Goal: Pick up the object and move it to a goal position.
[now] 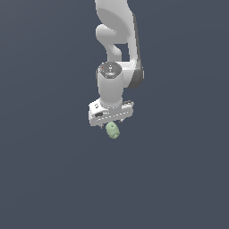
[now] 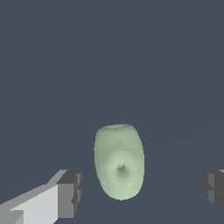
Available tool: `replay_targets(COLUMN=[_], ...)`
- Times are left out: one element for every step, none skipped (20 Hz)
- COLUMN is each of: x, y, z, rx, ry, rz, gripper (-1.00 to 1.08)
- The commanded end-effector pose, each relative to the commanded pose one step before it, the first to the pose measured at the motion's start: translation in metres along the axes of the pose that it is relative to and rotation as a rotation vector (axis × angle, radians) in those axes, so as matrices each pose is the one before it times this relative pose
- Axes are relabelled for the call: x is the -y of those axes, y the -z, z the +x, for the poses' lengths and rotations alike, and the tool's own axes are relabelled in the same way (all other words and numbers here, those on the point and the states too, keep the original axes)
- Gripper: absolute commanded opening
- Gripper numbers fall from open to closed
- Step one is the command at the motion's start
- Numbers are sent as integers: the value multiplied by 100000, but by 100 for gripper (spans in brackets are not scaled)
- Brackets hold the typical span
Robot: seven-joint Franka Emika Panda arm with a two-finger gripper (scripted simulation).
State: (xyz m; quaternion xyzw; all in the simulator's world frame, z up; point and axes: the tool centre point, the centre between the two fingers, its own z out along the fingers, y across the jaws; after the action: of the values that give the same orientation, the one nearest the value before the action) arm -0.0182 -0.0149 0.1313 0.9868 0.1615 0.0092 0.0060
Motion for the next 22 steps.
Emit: replay_targets(x=[349,118,108,97,86,72,60,47,36,23,6,-34,-1,-3,-5,29,-8,-9,40,-11,37,-12], y=[-825,-265,-236,-208,-180,-152,-124,-96,-69,-42,-13,58,-34,-103,-171,-241,-307,-373,-441,-501,-555,-513], z=[-488,-155,-137,-120,-104,-88,-71,-55,-39,-22,-8,31,-2,-6,-9,4,-18,-23,-4,-33,-11,-31], rx=[563,191,168,147,126,105,85,66,47,29,9,-2,0,0,0,0,0,0,-1,0,-2,0], ry=[4297,1325,1186,1046,908,766,628,488,352,214,68,-446,0,0,0,69,0,0,97,0,97,0], rz=[553,188,171,153,134,115,95,74,54,33,10,-38,0,0,0,8,0,0,12,0,13,0], gripper=[100,100,100,100,100,100,100,100,100,100,100,100,100,100,100,100,100,100,100,100,100,100])
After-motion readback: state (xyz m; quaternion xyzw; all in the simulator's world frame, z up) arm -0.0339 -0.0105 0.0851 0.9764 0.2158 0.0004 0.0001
